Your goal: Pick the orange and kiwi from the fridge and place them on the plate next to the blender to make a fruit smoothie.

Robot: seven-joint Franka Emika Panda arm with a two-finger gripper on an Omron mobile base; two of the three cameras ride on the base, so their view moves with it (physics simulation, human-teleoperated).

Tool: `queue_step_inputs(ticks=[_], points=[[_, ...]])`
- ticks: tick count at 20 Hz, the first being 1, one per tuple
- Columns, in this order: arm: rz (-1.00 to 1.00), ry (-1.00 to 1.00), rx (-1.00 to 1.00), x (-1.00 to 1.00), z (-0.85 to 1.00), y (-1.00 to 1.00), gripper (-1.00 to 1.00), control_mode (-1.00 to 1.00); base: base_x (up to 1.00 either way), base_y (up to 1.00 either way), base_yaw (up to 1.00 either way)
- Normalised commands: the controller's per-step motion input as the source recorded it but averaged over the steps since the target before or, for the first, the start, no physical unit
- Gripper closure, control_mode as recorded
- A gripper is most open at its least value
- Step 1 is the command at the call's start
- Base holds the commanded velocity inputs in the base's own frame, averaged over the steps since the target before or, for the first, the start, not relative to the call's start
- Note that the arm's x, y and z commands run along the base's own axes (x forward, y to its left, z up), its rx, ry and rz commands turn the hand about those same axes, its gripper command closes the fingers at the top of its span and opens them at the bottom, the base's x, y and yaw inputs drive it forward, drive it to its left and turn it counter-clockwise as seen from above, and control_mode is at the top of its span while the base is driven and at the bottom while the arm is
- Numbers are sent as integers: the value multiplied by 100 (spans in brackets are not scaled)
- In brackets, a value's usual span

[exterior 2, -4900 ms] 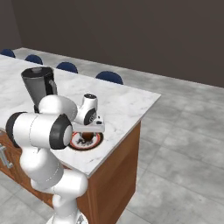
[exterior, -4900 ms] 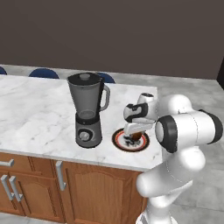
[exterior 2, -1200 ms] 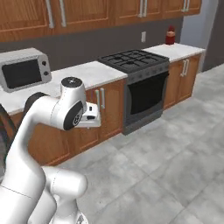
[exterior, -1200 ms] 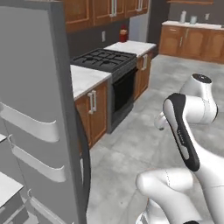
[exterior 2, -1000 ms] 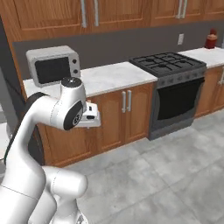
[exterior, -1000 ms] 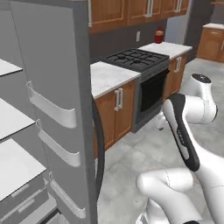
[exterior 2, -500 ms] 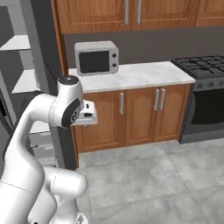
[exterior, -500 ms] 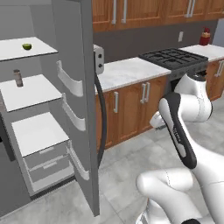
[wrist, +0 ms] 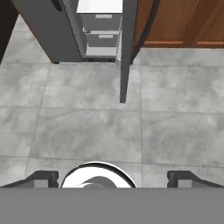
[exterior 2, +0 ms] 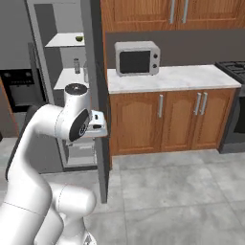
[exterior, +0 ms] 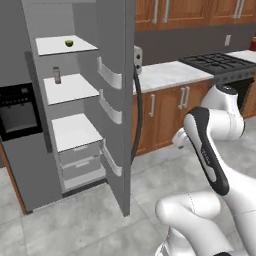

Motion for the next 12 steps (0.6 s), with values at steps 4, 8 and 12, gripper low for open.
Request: queue_step_inputs(ticks=[4,8,12], points=[[0,0,0,0,0,0,-100,100,-1,100,9],[0,0,0,0,0,0,-100,100,36,100,0],[0,0,0,0,0,0,-100,100,95,74,-4]])
